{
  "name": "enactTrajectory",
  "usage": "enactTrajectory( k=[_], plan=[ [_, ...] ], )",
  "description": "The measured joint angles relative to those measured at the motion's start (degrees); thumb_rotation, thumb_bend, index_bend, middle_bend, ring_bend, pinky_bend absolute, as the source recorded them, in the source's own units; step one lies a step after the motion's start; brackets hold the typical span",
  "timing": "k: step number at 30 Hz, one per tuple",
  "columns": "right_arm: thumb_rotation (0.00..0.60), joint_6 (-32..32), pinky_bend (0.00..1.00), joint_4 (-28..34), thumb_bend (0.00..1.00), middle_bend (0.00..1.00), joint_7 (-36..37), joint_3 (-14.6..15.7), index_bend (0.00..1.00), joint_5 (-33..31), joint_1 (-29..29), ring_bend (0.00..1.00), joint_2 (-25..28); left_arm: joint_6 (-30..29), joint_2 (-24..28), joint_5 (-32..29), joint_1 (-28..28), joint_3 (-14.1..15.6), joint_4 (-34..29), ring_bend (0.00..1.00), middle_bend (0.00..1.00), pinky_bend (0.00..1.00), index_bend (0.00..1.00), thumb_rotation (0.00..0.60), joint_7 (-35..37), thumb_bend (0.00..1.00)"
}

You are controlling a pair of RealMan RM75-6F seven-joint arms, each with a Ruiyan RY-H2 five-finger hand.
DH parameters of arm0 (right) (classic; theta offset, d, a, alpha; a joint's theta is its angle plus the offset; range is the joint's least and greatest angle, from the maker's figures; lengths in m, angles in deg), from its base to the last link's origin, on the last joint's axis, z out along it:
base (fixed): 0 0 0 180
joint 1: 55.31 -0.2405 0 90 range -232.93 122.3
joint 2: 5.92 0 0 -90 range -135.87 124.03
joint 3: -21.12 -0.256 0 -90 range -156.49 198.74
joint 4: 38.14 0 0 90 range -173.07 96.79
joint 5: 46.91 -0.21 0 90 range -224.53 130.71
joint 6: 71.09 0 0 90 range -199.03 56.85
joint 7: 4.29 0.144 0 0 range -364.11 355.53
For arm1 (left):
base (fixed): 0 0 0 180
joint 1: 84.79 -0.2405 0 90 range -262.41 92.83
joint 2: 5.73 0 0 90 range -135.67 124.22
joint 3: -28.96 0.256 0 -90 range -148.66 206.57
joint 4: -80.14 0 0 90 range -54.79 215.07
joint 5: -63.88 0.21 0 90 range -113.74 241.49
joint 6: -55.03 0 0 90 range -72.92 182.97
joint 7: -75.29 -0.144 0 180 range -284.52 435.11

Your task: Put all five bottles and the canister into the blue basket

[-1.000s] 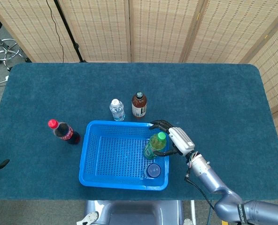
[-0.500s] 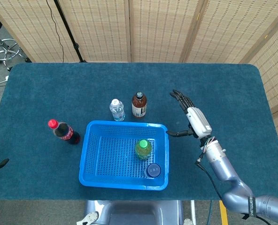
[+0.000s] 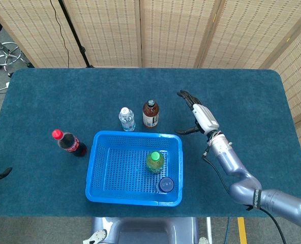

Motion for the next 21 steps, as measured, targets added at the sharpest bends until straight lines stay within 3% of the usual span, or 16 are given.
enactTrajectory(
  k=[7,21],
  plan=[
    [0.600,-6.5,0.00,-9.4,0.00,0.00,3.8,-1.5,0.00,-1.7,-5.6,0.00,-6.4,0.6,-1.1,-2.5,0.6,-0.8,-0.5,0.00,0.00,0.00,0.00,0.600,-3.2,0.04],
    [0.600,-13.0,0.00,-25.3,0.00,0.00,11.3,-3.9,0.00,-2.0,-12.4,0.00,-15.9,2.5,-1.7,-5.9,1.7,-1.9,-0.8,0.00,0.00,0.00,0.00,0.600,-5.9,0.04]
  ],
)
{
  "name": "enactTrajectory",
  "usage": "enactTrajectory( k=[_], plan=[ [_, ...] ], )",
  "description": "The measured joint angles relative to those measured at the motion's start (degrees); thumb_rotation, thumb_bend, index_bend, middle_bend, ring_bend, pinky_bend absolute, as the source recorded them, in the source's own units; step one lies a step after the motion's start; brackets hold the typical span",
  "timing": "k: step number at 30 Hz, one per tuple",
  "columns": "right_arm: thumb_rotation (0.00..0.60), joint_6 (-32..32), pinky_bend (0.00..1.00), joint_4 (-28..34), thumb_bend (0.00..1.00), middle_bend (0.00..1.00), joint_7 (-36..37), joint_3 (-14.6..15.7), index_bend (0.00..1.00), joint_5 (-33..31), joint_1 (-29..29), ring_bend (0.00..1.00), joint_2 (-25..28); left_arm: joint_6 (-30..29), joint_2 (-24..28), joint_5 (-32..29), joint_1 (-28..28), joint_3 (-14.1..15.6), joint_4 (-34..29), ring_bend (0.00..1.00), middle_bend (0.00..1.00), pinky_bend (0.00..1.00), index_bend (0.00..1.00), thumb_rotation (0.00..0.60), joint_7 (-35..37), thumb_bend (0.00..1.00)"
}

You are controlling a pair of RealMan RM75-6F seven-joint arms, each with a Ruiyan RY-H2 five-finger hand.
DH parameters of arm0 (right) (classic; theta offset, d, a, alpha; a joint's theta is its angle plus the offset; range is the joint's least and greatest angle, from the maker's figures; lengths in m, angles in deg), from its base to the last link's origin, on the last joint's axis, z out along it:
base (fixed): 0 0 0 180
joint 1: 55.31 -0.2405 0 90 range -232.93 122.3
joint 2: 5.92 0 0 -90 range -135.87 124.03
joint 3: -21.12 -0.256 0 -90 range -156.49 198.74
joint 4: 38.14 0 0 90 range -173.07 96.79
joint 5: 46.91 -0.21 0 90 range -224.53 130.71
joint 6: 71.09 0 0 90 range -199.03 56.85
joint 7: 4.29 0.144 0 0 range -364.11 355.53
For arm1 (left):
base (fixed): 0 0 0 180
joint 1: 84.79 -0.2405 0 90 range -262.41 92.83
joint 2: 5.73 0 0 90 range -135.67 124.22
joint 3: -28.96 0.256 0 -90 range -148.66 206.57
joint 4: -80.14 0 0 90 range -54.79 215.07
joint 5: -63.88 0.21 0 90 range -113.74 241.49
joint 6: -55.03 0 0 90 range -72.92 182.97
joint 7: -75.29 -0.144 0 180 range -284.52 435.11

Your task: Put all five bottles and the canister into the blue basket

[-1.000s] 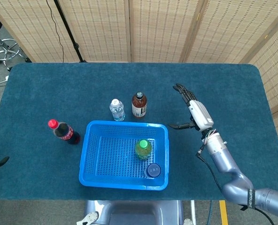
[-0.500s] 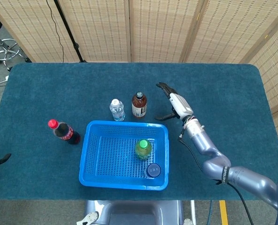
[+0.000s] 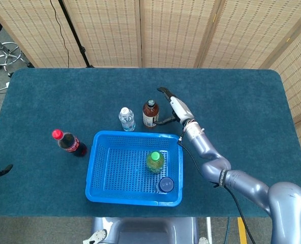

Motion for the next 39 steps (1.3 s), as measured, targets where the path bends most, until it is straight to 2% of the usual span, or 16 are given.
enactTrajectory(
  k=[4,7,10,13,14,16,17,18,21,25,29,34,39],
  plan=[
    [0.600,-1.6,0.06,-3.7,0.00,0.00,3.5,-0.6,0.01,0.5,-1.3,0.00,-2.0,0.4,0.0,-0.5,0.2,-0.2,0.0,0.00,0.00,0.00,0.00,0.600,-0.1,0.04],
    [0.600,-2.3,0.16,-6.1,0.00,0.05,6.3,-1.0,0.11,1.0,-1.8,0.04,-3.3,0.7,0.1,-0.8,0.3,-0.2,-0.1,0.00,0.00,0.00,0.00,0.600,-0.2,0.04],
    [0.600,-3.0,0.29,-7.6,0.00,0.21,9.5,-1.1,0.22,2.1,-2.2,0.22,-4.4,0.8,0.2,-0.9,0.4,-0.3,0.0,0.00,0.00,0.00,0.00,0.600,0.0,0.04],
    [0.600,-3.8,0.50,-8.6,0.00,0.38,12.5,-0.9,0.35,3.6,-2.6,0.43,-5.2,0.9,0.3,-0.9,0.4,-0.3,0.0,0.00,0.00,0.00,0.00,0.600,0.3,0.04],
    [0.600,-4.2,0.56,-8.6,0.05,0.44,13.6,-1.0,0.40,3.9,-2.7,0.50,-5.2,0.9,0.3,-0.8,0.4,-0.3,0.0,0.00,0.00,0.00,0.00,0.600,0.3,0.04],
    [0.600,-5.0,0.64,-8.5,0.19,0.53,16.1,-1.0,0.49,4.6,-2.8,0.60,-5.2,0.9,0.3,-0.7,0.4,-0.2,0.0,0.00,0.00,0.00,0.00,0.600,0.4,0.04],
    [0.600,-5.1,0.68,-8.5,0.32,0.58,17.2,-1.0,0.54,5.0,-2.9,0.64,-5.3,0.9,0.3,-0.7,0.4,-0.2,0.0,0.00,0.00,0.00,0.00,0.600,0.4,0.04],
    [0.600,-5.0,0.70,-8.8,0.39,0.60,18.4,-0.9,0.56,5.8,-2.9,0.67,-5.5,1.0,0.3,-0.7,0.4,-0.1,0.1,0.00,0.00,0.00,0.00,0.600,0.5,0.04],
    [0.600,-2.8,0.73,-10.1,0.46,0.63,19.0,-0.7,0.57,6.9,-2.8,0.70,-6.3,1.2,0.3,-0.8,0.4,-0.1,0.1,0.00,0.00,0.00,0.00,0.600,0.6,0.04],
    [0.600,1.1,0.74,-10.1,0.46,0.63,19.3,-0.3,0.58,8.5,-2.1,0.70,-6.1,1.2,0.3,-0.6,0.5,0.0,0.1,0.00,0.00,0.00,0.00,0.600,0.5,0.04],
    [0.600,3.9,0.74,-6.7,0.46,0.63,19.8,-0.2,0.58,9.6,-0.8,0.70,-3.8,1.4,0.3,-0.2,0.5,0.2,0.0,0.00,0.00,0.00,0.00,0.600,0.5,0.04],
    [0.600,8.1,0.74,3.5,0.47,0.64,20.2,-0.1,0.58,10.9,2.7,0.70,2.5,1.2,0.4,0.5,0.4,0.5,-0.2,0.00,0.00,0.00,0.00,0.600,0.7,0.04],
    [0.600,12.0,0.74,18.5,0.47,0.64,21.9,0.3,0.59,13.2,7.5,0.70,12.4,0.7,0.4,1.6,0.4,0.9,-0.4,0.00,0.00,0.00,0.00,0.600,0.6,0.04]
  ],
)
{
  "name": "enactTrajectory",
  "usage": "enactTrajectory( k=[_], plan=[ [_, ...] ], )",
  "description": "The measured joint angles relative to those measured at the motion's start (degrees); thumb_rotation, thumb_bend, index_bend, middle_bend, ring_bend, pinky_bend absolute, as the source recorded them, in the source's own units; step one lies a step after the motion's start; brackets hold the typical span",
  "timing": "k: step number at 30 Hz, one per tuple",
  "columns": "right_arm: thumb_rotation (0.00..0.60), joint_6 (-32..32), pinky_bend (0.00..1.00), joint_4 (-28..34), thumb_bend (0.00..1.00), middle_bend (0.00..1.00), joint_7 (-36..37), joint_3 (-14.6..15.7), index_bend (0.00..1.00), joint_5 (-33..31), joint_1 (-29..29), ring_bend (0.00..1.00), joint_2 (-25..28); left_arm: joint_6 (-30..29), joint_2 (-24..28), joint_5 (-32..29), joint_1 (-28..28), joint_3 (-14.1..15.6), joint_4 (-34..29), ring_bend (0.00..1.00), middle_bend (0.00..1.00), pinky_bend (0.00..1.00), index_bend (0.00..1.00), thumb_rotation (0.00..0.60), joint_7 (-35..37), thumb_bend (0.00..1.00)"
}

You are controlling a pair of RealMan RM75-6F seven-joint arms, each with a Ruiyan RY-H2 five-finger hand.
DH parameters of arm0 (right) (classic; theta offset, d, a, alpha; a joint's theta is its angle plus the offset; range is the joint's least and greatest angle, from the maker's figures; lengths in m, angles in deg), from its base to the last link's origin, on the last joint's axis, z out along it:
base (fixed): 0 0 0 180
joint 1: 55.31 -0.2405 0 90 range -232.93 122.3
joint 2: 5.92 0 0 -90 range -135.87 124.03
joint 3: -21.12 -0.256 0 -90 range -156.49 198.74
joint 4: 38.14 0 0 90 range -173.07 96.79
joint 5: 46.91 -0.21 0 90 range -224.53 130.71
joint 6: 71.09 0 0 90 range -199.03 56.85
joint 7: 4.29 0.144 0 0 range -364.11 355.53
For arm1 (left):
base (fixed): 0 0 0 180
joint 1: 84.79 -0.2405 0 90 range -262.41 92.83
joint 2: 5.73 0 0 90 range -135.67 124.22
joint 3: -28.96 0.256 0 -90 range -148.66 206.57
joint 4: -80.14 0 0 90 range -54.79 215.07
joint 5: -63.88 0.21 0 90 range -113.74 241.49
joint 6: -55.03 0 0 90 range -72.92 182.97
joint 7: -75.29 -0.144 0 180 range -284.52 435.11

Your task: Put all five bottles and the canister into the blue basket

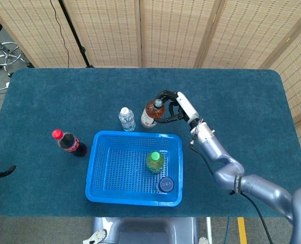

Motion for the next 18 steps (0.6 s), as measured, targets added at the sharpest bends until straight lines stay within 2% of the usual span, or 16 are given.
enactTrajectory(
  k=[3,7,12,18],
  plan=[
    [0.600,2.3,0.74,9.0,0.47,0.64,0.9,0.5,0.59,1.8,2.8,0.70,6.3,0.6,-0.1,0.4,0.4,0.2,-0.2,0.00,0.00,0.00,0.00,0.600,-0.6,0.04],
    [0.600,5.0,0.74,17.1,0.47,0.64,0.9,2.5,0.59,4.8,6.2,0.70,12.3,0.8,-0.3,1.0,0.6,0.5,-0.5,0.00,0.00,0.00,0.00,0.600,-1.3,0.04],
    [0.600,6.7,0.74,18.9,0.47,0.64,-1.0,5.8,0.59,6.7,7.8,0.70,13.5,0.5,-0.4,1.6,0.5,0.9,-0.7,0.00,0.00,0.00,0.00,0.600,-1.3,0.04],
    [0.600,6.6,0.74,17.0,0.47,0.64,-3.0,7.6,0.59,6.5,7.7,0.70,12.5,0.0,-0.1,2.2,0.2,1.1,-0.7,0.00,0.00,0.00,0.00,0.600,-0.6,0.04]
  ],
)
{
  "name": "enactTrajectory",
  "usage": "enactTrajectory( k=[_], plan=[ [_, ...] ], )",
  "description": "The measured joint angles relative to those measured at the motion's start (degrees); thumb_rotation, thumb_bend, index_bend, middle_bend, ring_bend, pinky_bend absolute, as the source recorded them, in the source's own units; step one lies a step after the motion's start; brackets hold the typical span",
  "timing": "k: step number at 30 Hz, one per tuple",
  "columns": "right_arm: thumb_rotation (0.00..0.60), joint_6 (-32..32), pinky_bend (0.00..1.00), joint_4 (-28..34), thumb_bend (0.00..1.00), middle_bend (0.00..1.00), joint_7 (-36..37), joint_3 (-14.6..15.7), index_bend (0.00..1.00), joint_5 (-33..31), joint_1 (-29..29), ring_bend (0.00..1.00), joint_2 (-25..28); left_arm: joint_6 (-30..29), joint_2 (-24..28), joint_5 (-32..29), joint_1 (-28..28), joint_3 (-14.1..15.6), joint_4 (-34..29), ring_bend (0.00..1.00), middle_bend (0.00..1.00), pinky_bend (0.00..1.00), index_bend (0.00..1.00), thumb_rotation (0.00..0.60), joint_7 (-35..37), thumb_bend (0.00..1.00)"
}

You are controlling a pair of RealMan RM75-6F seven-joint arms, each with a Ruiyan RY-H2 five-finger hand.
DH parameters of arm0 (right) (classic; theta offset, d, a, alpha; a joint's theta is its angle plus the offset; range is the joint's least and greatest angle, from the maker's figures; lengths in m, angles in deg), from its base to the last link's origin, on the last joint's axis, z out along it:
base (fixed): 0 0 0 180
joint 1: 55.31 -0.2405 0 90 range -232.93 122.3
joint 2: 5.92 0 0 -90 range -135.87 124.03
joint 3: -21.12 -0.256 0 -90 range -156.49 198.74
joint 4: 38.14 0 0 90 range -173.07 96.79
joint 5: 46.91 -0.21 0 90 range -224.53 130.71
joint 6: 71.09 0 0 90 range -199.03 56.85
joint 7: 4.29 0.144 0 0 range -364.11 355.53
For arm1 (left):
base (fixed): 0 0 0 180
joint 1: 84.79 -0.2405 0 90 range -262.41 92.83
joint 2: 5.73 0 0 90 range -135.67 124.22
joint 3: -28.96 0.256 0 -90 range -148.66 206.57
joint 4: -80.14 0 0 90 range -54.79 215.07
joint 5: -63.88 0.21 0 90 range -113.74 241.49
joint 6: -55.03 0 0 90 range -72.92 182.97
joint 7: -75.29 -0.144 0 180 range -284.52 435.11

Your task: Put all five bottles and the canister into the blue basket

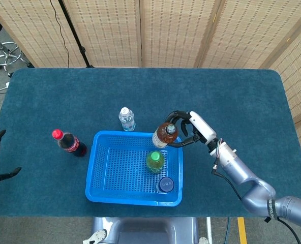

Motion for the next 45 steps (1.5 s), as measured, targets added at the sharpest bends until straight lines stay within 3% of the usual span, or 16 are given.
enactTrajectory(
  k=[19,22,24,27,30,36,41,45],
  plan=[
    [0.600,-2.2,0.72,0.5,0.47,0.62,2.5,5.8,0.57,2.0,0.1,0.68,0.7,-0.1,0.3,0.4,-0.2,0.3,0.1,0.00,0.00,0.00,0.00,0.600,0.8,0.04],
    [0.600,-2.2,0.61,-0.4,0.43,0.47,1.8,6.7,0.46,2.8,0.0,0.50,0.2,0.0,0.3,0.4,-0.2,0.3,0.1,0.00,0.00,0.00,0.00,0.600,0.9,0.04],
    [0.600,-1.8,0.49,-1.1,0.35,0.30,1.2,7.4,0.34,4.1,-0.1,0.30,0.0,-0.1,0.3,0.4,-0.2,0.3,0.2,0.00,0.00,0.00,0.00,0.600,1.0,0.04],
    [0.600,-0.9,0.34,-2.8,0.27,0.14,-0.6,8.3,0.23,5.4,-0.1,0.12,-0.5,0.1,0.3,0.4,-0.2,0.3,0.2,0.00,0.00,0.00,0.00,0.600,1.1,0.04],
    [0.600,-0.3,0.25,-3.1,0.20,0.04,-2.2,9.0,0.15,5.6,0.0,0.02,-0.6,0.3,0.3,0.7,0.0,0.3,0.4,0.00,0.00,0.00,0.00,0.600,1.5,0.04],
    [0.600,1.9,0.20,-2.8,0.00,0.00,-7.4,9.3,0.00,5.1,1.1,0.00,0.0,0.8,0.3,1.8,0.5,0.3,1.6,0.00,0.00,0.00,0.00,0.600,3.4,0.04],
    [0.600,9.0,0.20,-2.0,0.00,0.00,-15.4,8.4,0.05,3.1,4.6,0.00,0.8,2.1,0.5,3.7,1.1,0.6,3.6,0.00,0.00,0.00,0.00,0.600,9.2,0.03],
    [0.600,16.6,0.15,0.2,0.00,0.00,-23.0,8.5,0.06,2.1,10.1,0.00,4.2,3.5,0.5,6.5,2.0,1.1,7.9,0.00,0.00,0.00,0.00,0.600,18.0,0.02]
  ],
)
